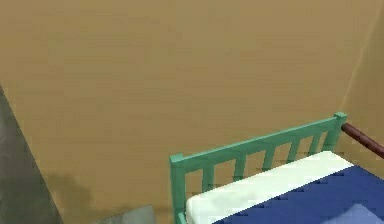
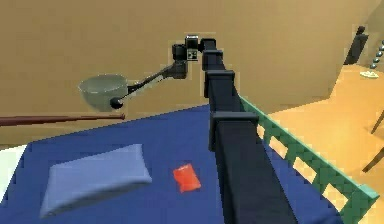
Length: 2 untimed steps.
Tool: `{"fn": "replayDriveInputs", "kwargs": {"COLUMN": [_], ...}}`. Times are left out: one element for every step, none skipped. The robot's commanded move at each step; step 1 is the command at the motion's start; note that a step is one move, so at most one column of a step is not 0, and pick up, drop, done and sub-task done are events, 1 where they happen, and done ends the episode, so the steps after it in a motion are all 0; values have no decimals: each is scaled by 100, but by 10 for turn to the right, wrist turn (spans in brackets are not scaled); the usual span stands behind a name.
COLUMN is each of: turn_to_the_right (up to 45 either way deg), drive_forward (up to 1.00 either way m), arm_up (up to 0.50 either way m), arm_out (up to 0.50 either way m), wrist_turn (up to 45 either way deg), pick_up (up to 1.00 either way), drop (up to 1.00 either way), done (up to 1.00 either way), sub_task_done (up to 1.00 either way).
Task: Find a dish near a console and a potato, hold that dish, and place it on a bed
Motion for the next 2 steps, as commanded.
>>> {"fn": "replayDriveInputs", "kwargs": {"turn_to_the_right": [0, 0], "drive_forward": [0, 0], "arm_up": [0, 0], "arm_out": [0, 0], "wrist_turn": [450, 120], "pick_up": [0, 0], "drop": [0, 0], "done": [0, 0], "sub_task_done": [0, 0]}}
